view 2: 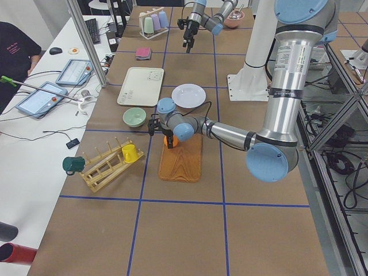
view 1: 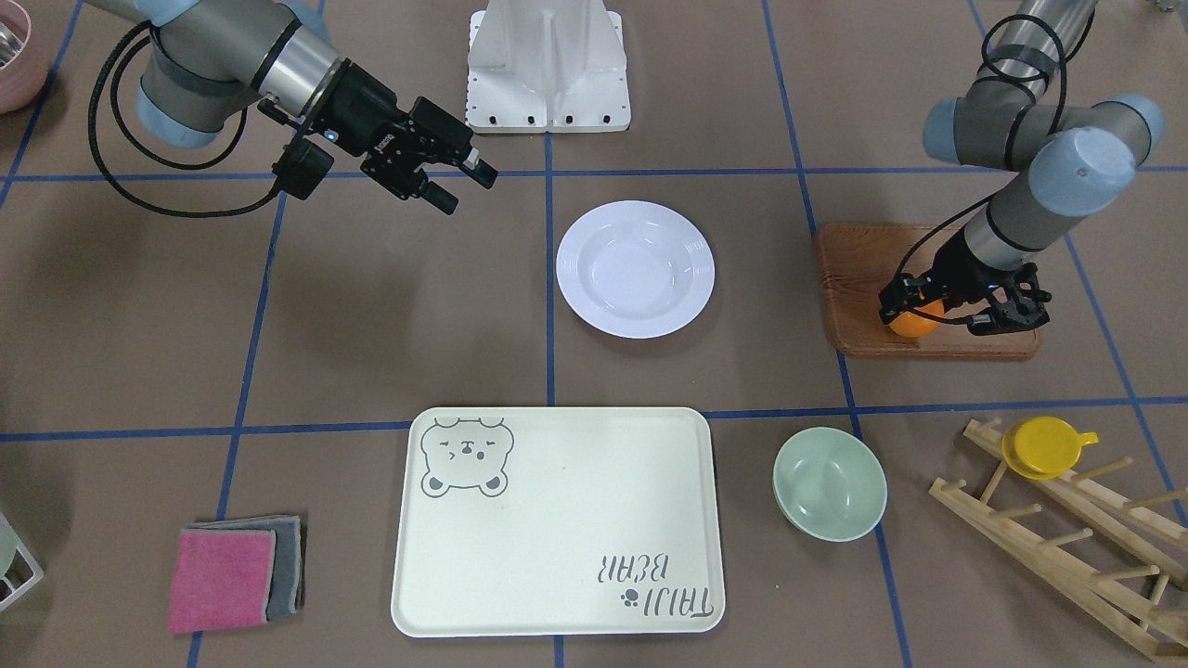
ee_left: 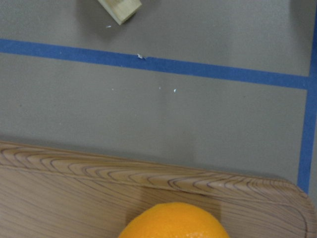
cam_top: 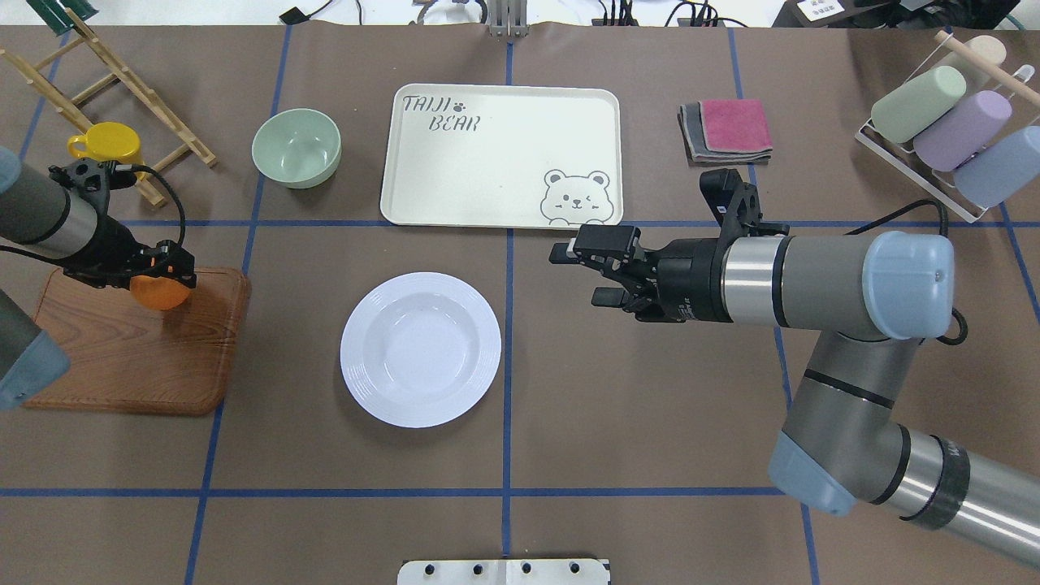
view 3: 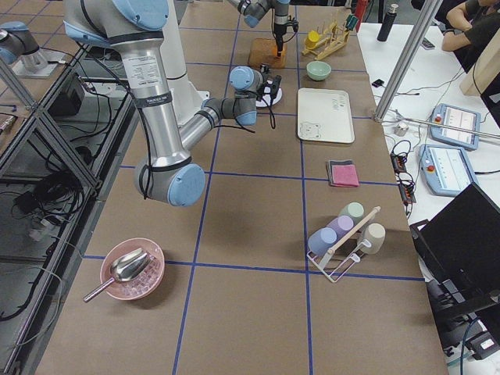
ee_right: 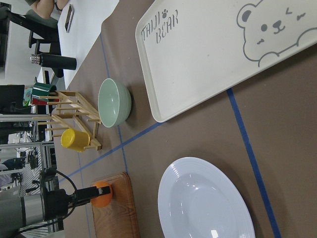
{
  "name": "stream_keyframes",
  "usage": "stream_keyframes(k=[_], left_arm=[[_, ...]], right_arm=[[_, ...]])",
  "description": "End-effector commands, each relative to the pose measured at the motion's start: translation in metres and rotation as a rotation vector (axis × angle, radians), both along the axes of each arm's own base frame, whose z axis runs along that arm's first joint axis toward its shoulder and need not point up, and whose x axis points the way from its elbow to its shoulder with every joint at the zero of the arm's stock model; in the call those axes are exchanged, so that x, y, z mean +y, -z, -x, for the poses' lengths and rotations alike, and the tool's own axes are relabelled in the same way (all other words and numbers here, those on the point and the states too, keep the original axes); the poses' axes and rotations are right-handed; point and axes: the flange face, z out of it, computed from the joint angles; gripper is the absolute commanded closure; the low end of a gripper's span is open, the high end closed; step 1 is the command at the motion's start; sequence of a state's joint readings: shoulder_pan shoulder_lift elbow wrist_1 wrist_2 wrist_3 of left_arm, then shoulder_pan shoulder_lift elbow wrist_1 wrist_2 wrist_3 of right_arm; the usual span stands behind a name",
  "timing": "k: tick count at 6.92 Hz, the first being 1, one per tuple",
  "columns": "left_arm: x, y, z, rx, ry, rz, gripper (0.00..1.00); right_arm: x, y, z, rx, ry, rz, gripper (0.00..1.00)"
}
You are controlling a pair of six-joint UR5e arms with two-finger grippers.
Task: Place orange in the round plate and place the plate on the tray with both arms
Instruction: 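Carry the orange onto the plate with the left gripper while the right grasps the plate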
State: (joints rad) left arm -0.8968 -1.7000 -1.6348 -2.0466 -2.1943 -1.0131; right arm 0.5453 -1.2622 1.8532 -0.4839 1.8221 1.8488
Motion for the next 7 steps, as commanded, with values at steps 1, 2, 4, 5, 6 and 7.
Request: stream_keyframes(k=[1, 2, 4, 5, 6, 7], left_arm=[[-0.014, 0.058, -0.011, 0.007, 0.010, -0.002, 0.28], [-0.025, 0.125, -0.027, 0.019, 0.060, 0.042, 0.28], [0.022, 0.194, -0.098, 0.036, 0.094, 0.024, 0.28], [0.045, 0.226, -0.140, 0.035, 0.084, 0.051, 0.28], [0.063, 0.252, -0.171, 0.029, 0.096, 0.042, 0.28], [0.083, 0.253, -0.193, 0.022, 0.084, 0.041, 0.28]], right_arm=[[0.019, -0.018, 0.034, -0.028, -0.003, -0.020, 0.00], [0.048, -0.024, 0.080, -0.044, -0.091, -0.090, 0.00], [0.058, -0.036, 0.118, -0.004, -0.105, -0.100, 0.00], [0.056, -0.046, 0.124, 0.019, -0.105, -0.098, 0.00], [0.053, -0.055, 0.133, 0.051, -0.105, -0.091, 0.00], [0.049, -0.054, 0.147, 0.062, -0.106, -0.088, 0.00]])
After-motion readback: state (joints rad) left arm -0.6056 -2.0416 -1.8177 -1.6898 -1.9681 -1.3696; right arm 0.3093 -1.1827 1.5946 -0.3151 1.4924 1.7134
